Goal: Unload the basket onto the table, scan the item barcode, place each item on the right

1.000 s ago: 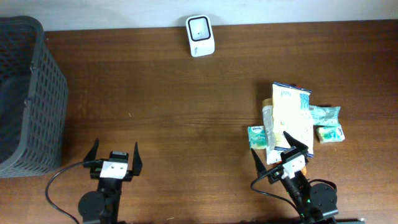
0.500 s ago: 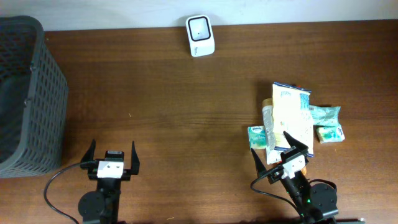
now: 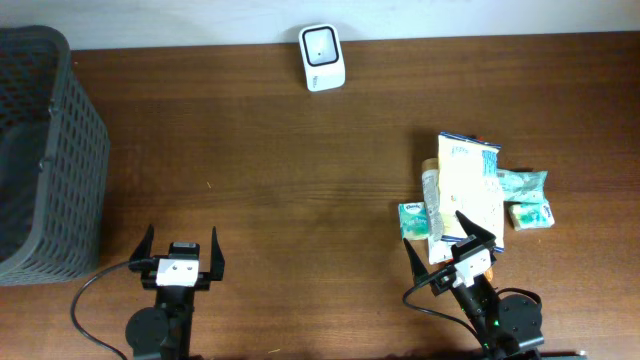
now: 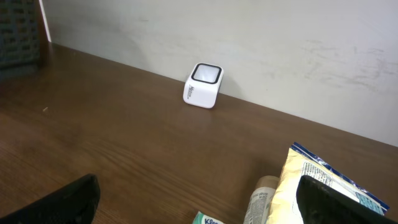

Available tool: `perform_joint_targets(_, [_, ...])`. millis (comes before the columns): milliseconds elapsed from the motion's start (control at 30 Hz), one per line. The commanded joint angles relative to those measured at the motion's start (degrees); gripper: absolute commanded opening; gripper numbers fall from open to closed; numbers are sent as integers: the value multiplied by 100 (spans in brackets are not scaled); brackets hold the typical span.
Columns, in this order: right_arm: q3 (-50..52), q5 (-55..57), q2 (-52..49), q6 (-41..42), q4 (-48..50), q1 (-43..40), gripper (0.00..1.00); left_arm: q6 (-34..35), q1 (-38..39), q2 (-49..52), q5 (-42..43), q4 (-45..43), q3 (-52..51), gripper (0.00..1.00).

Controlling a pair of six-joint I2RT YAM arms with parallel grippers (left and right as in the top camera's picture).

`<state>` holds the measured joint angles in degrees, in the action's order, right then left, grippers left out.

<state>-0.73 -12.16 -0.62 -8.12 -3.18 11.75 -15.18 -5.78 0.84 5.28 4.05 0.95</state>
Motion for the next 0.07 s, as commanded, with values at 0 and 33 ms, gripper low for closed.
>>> perform_joint_targets(0, [42, -72, 44, 22, -9, -15, 99, 98, 22, -50, -79, 9, -46, 99])
perform_joint_targets(33, [42, -72, 44, 22, -11, -15, 99, 98, 22, -50, -79, 9, -46, 99])
